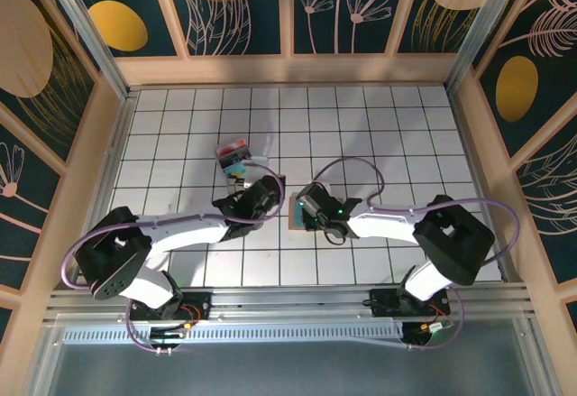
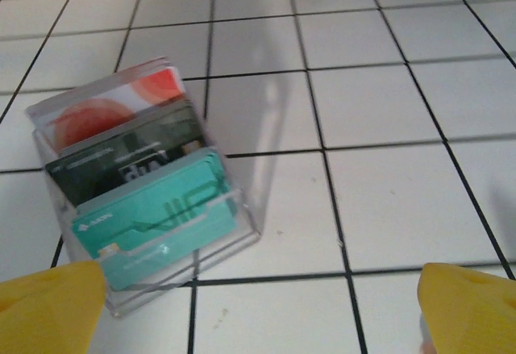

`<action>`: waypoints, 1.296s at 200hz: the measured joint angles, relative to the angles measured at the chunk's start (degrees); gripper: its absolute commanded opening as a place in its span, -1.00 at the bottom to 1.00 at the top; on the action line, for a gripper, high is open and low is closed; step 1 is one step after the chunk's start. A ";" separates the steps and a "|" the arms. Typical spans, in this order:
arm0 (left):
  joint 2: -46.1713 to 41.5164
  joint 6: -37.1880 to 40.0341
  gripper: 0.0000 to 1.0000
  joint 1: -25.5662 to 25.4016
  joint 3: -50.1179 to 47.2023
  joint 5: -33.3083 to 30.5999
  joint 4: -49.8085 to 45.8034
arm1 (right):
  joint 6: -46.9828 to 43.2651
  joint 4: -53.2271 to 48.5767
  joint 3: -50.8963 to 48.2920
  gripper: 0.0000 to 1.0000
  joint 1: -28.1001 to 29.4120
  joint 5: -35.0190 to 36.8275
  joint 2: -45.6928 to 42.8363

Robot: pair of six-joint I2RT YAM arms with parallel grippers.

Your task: Take the credit cards out of the card holder

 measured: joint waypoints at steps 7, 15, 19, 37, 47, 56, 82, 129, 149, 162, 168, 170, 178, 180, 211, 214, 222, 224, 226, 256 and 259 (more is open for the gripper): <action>1.05 0.90 0.98 -1.16 0.48 -0.42 -0.31 | -0.15 0.68 -0.90 -0.58 -0.87 -0.92 -0.66; 2.67 1.57 0.98 -2.32 1.31 -0.68 -0.74 | -0.20 1.70 -1.88 -0.58 -1.79 -1.75 -1.25; 3.45 1.92 0.98 -2.69 1.64 -0.63 -0.94 | -0.22 2.16 -2.29 -0.58 -2.16 -2.19 -1.55; 6.32 2.16 0.98 -3.13 2.43 -0.31 -1.95 | -0.20 4.50 -4.42 -0.58 -3.89 -4.57 -2.95; 7.28 2.27 0.98 -3.13 2.43 0.52 -2.34 | -0.24 5.38 -5.25 -0.58 -4.57 -5.75 -3.63; 7.80 2.36 0.98 -3.04 2.43 1.73 -2.47 | -0.33 6.14 -5.88 -0.58 -5.05 -6.64 -4.17; 9.49 3.26 0.98 -3.02 3.15 6.21 -2.43 | -0.63 6.80 -6.47 -0.58 -5.62 -8.13 -5.35; 13.00 5.16 0.98 -3.02 5.62 13.33 -2.25 | -0.63 7.56 -6.97 -0.58 -5.88 -8.96 -6.54; 15.06 5.29 0.98 -3.02 6.56 13.88 -2.78 | -0.63 7.52 -7.13 -0.58 -6.01 -9.01 -6.91; 16.24 5.16 0.98 -3.02 6.91 13.86 -3.76 | -0.63 7.48 -7.15 -0.55 -6.01 -8.96 -7.04; 16.70 5.05 0.98 -3.02 7.04 13.86 -4.20 | -0.61 7.48 -7.15 -0.54 -6.01 -8.90 -7.04; 16.83 4.98 0.97 -3.02 7.08 13.86 -4.33 | -0.61 7.48 -7.15 -0.54 -6.01 -8.92 -7.04; 17.20 4.66 0.98 -3.02 7.39 13.75 -4.46 | -0.61 7.45 -7.15 -0.50 -6.01 -8.68 -7.15; 17.27 4.61 0.98 -3.02 7.52 13.70 -4.57 | -0.57 7.43 -7.15 -0.49 -6.01 -8.59 -7.17; 18.45 3.56 0.97 -3.02 9.03 12.90 -5.42 | -0.15 6.12 -7.21 -0.35 -6.32 -6.93 -7.89; 18.53 3.56 0.98 -3.02 9.14 12.85 -5.49 | 0.04 5.95 -7.21 -0.35 -6.32 -6.69 -8.00; 18.67 3.34 0.98 -3.02 9.29 12.55 -5.53 | 0.15 5.51 -7.21 -0.32 -6.32 -6.08 -8.17; 18.69 3.30 0.98 -3.02 9.31 12.48 -5.57 | 0.13 5.40 -7.21 -0.31 -6.32 -5.84 -8.24; 18.69 3.23 0.98 -3.02 9.31 12.44 -5.60 | 0.17 5.29 -7.21 -0.31 -6.32 -5.64 -8.31; 18.71 2.71 0.98 -3.02 9.40 11.87 -5.92 | 1.60 2.60 -7.23 -0.27 -6.34 -2.62 -9.79; 18.71 2.69 0.98 -3.02 9.40 11.82 -5.97 | 1.62 2.36 -7.23 -0.27 -6.34 -2.45 -9.97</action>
